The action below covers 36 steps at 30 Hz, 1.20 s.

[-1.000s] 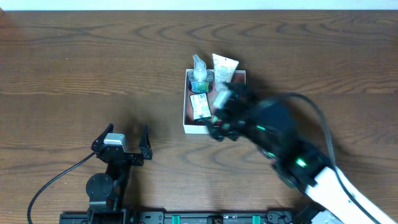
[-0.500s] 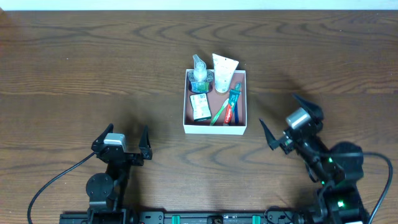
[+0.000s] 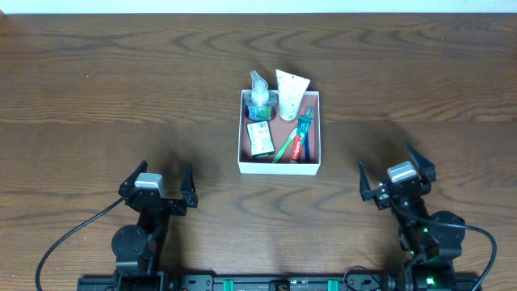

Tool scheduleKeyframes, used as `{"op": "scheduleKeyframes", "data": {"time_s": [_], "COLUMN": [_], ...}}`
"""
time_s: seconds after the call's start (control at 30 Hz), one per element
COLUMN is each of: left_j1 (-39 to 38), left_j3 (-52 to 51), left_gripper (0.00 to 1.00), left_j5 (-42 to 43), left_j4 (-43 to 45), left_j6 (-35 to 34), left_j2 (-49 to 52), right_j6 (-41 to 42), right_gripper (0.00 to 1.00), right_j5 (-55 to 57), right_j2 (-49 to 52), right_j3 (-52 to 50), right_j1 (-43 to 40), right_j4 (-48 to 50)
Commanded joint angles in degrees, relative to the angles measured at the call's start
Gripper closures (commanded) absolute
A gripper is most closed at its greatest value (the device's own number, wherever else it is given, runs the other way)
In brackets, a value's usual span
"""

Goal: Pack container

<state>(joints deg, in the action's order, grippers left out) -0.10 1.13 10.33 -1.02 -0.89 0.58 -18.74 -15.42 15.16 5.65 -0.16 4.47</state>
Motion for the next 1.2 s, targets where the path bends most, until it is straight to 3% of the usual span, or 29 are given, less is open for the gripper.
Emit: {"op": "scheduleKeyframes", "data": {"time_s": [0.0, 0.37, 0.73, 0.97, 1.17], "left_j1": [0.20, 0.20, 0.20, 0.20, 0.20], "left_j3": [-0.90, -0.90, -0.90, -0.90, -0.90], "left_gripper": [0.02, 0.02, 0.02, 0.02, 0.02], "left_j5": [1.03, 1.03, 1.03, 1.03, 1.03], "left_j4": [-2.08, -2.08, -2.08, -2.08, -2.08], "left_j6": [1.07, 1.07, 1.07, 1.07, 1.07], "left_j2": [-0.35, -0.35, -0.35, -0.35, -0.35], "right_j6": [-0.81, -0.81, 0.09, 10.80, 11.19], "right_gripper": [0.01, 0.01, 0.01, 0.01, 0.01], "right_j5": [1.25, 1.33, 3.41, 6.73, 8.24], "right_j2": [-2.89, -5.88, -11.72, -14.88, -14.88], "right_j3": [-2.01, -5.38, -5.33, -5.33, -5.33], "right_j1": [-1.09, -3.06, -3.32, -3.43, -3.43], "right_j4": [0.02, -0.66, -7.72, -7.98, -8.13]}}
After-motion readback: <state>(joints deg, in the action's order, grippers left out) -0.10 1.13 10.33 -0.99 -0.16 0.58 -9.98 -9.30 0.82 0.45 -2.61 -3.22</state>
